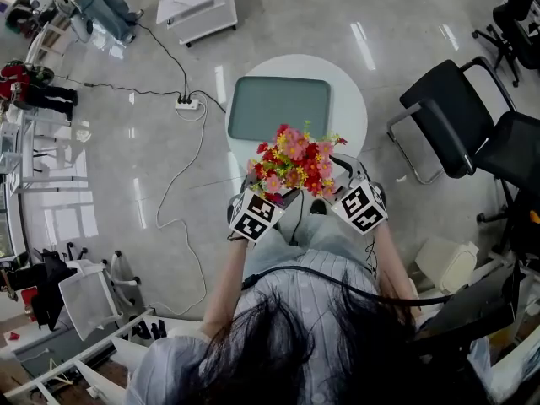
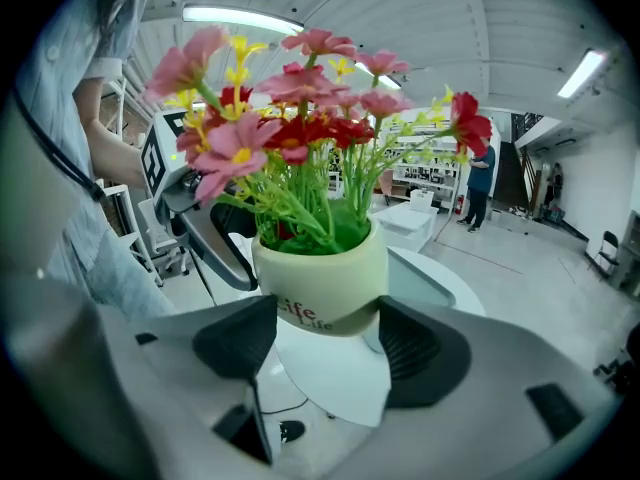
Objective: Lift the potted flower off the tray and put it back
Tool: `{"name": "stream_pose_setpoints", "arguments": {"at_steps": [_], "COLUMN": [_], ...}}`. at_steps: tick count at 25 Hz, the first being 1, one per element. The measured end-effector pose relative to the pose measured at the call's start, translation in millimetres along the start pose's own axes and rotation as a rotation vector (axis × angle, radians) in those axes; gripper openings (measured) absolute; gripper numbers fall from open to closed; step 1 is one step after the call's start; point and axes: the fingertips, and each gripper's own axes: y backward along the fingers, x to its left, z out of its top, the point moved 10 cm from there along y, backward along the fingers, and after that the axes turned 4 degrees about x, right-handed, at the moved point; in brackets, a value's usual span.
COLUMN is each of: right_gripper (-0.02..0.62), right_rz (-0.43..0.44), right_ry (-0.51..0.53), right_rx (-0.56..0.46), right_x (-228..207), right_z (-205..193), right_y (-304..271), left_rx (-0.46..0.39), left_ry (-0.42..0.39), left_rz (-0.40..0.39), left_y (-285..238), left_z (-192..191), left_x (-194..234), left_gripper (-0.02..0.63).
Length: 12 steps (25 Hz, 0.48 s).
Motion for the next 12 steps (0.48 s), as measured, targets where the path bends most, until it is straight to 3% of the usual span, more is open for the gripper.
{"name": "stream_pose_setpoints", "arguments": {"at_steps": [12], "right_gripper": [0.311], "right_rz": [-0.091], "right_ry": [-0.060], "right_rx": [-0.005], "right_x": [59], "right_z": [24], "right_y": [-8], "left_rx": [-0.020], "left_ry": [-0.081], "left_rz": [-0.064], "left_y": [43], "left_z": [-31], "left_x": [14], "left_gripper": [0.331]}}
